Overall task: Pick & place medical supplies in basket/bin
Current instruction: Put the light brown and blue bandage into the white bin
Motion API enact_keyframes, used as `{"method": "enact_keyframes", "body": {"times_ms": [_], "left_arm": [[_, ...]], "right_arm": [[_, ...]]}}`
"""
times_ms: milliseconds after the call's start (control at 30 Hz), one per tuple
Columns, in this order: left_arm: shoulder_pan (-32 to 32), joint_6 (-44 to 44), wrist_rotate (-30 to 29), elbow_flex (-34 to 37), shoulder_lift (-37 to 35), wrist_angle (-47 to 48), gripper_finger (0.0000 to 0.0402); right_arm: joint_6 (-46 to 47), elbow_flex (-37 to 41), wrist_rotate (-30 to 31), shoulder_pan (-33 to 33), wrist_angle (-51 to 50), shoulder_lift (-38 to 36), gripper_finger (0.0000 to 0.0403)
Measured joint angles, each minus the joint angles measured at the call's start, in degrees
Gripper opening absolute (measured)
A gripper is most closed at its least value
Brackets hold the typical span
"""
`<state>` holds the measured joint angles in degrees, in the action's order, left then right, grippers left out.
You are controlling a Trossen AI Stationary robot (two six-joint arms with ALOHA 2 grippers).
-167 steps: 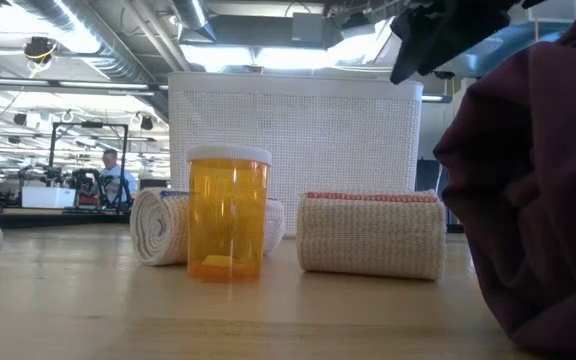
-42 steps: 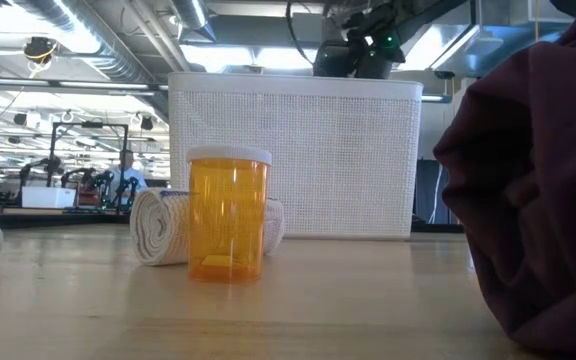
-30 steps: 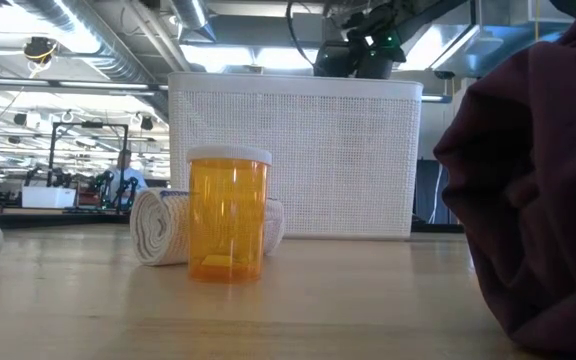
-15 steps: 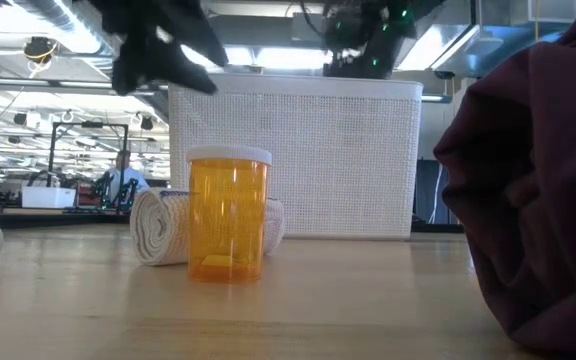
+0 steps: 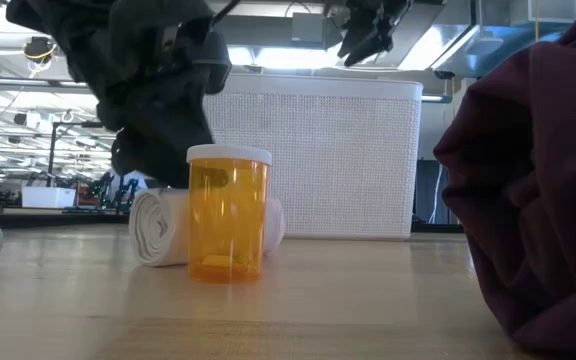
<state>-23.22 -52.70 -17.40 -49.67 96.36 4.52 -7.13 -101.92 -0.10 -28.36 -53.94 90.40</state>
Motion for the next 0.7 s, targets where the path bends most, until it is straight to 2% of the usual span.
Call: {"method": "enact_keyframes", "body": {"times_ms": [200, 433, 700], "left_arm": [[0.0, -0.1, 4.0, -0.2, 1.7, -1.0, 0.0162], [0.1, 1.7, 5.9, -0.1, 2.0, -2.9, 0.0157], [0.4, 2.4, 7.1, -0.1, 2.1, -3.3, 0.0094]], "right_arm": [[2.6, -0.3, 0.0, 0.1, -0.9, -1.7, 0.0237], [4.8, -0.3, 0.0, 0.1, -3.3, -1.8, 0.0237], [5.6, -0.3, -0.1, 0.1, -4.3, -1.8, 0.0237]]}}
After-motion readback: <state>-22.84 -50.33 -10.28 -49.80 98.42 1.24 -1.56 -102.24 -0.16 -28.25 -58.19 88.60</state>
